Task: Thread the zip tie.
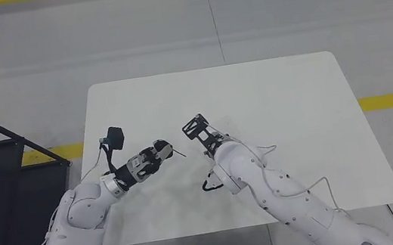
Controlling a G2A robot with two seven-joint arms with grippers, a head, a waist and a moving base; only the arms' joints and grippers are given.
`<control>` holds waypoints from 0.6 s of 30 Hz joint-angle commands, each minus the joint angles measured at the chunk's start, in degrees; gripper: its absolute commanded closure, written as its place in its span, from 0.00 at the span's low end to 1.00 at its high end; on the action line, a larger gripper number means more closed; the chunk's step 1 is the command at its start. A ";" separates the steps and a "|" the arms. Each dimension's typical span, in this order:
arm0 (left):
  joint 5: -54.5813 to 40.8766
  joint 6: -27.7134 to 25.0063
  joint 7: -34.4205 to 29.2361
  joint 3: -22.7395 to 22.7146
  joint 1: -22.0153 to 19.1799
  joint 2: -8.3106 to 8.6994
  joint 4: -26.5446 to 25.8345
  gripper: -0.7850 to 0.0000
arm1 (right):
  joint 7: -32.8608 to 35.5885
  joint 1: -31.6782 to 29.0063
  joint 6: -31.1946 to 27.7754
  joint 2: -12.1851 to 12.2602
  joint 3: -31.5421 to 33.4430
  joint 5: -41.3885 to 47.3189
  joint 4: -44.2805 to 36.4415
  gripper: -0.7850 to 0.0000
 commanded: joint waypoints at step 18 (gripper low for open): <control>0.81 0.92 0.07 0.42 0.36 0.04 -0.87 1.00 | -8.82 -10.10 -0.43 0.92 7.03 -8.45 -11.78 1.00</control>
